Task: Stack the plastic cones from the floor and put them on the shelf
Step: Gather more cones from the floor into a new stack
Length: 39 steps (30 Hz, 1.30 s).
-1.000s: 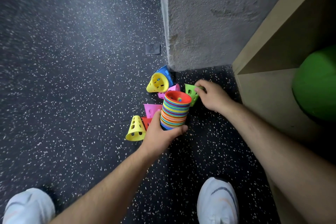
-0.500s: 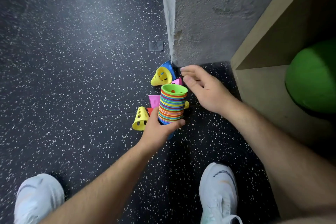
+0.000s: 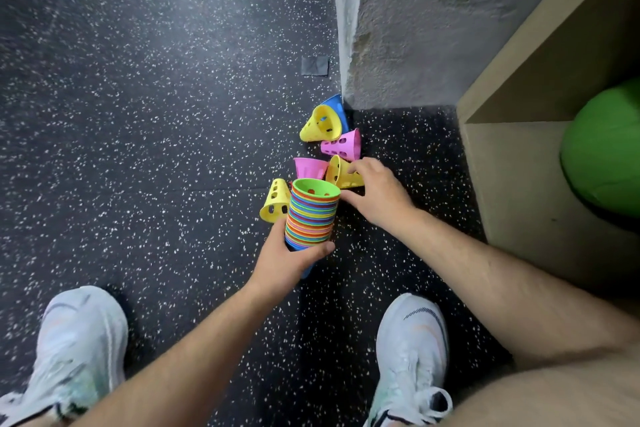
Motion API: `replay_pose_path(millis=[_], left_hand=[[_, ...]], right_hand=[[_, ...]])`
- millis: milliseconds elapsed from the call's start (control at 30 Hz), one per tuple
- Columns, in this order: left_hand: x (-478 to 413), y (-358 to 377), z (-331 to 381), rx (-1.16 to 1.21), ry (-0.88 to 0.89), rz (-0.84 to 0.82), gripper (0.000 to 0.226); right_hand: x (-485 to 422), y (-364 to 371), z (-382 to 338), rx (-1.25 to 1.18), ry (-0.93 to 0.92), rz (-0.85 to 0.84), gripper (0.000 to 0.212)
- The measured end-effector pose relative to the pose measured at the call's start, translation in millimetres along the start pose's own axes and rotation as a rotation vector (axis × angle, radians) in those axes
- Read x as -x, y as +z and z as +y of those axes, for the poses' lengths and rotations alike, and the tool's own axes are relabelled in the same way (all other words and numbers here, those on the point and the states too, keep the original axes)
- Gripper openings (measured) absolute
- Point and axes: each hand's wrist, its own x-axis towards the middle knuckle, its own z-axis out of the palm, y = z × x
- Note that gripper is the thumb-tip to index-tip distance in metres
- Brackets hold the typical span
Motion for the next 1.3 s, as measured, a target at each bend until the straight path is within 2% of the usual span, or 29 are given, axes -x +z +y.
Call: replay_pose_path(millis=[100,200,300,367,467,567,633,700,800,900,967,1100,1200,1300], left_hand=[[2.5,-2.1,-0.9,-0.002,-0.011,0.004,0.061],[0.1,-3.5,-1.2,0.006,-0.013,0.002,0.062],[-2.1,-6.5,-3.8,0.025,-0.015,-0.005,0.067],[-2.4,-8.3,-4.8,0.023,-0.018,-0.014,0.066],[-0.6,-10.4,-4.5,0.022,-0.026,-0.008,0.060],[0.0,-12.5,-5.1,0.012,-0.027,-0.011,0.058],[0.3,-14.0,-7.5,0.017,-0.016,-0.010,0.060],[1.6,-15.7,-9.4,0.022,-0.017,0.002,0.062],[5.7,-20.1,-13.2,0.048,-0.019,0.041,0.063],[7.7,-28.3,-21.0,0.044,-0.030,0.067,0.074],[8.8,-35.2,-25.6,0.037,-0.039,0.077,0.077],[9.9,-47.3,-27.8,0.032,-0.052,0.113,0.067],[5.0,-53.5,-28.0,0.049,-0.062,0.128,0.066],[-0.2,-56.2,-26.6,0.048,-0.070,0.129,0.068]], right_hand=[[-5.2,-3.1,-6.9,0.228,-0.126,0.078,0.051],[-7.9,-2.8,-10.8,0.383,-0.236,0.029,0.065],[-9.4,-0.8,-8.5,0.400,-0.236,-0.018,0.046],[-9.5,-3.9,-3.2,0.294,-0.232,0.024,0.028],[-6.8,-19.4,-1.8,-0.053,-0.139,0.186,0.025],[0.2,-46.3,-26.5,-0.314,-0.145,0.352,0.024],[8.8,-59.8,-49.6,-0.342,-0.218,0.310,0.024],[16.6,-63.8,-67.2,-0.319,-0.295,0.169,0.023],[19.7,-54.1,-77.7,-0.305,-0.297,-0.044,0.032],[9.7,-38.7,-79.8,-0.340,-0.231,-0.031,0.038],[-4.6,-25.7,-78.6,-0.206,-0.234,-0.017,0.041],[-33.7,1.0,-74.9,0.155,-0.216,-0.111,0.051],[-39.6,12.0,-73.9,0.324,-0.203,-0.127,0.037],[-38.5,14.1,-70.1,0.238,-0.189,-0.096,0.016]])
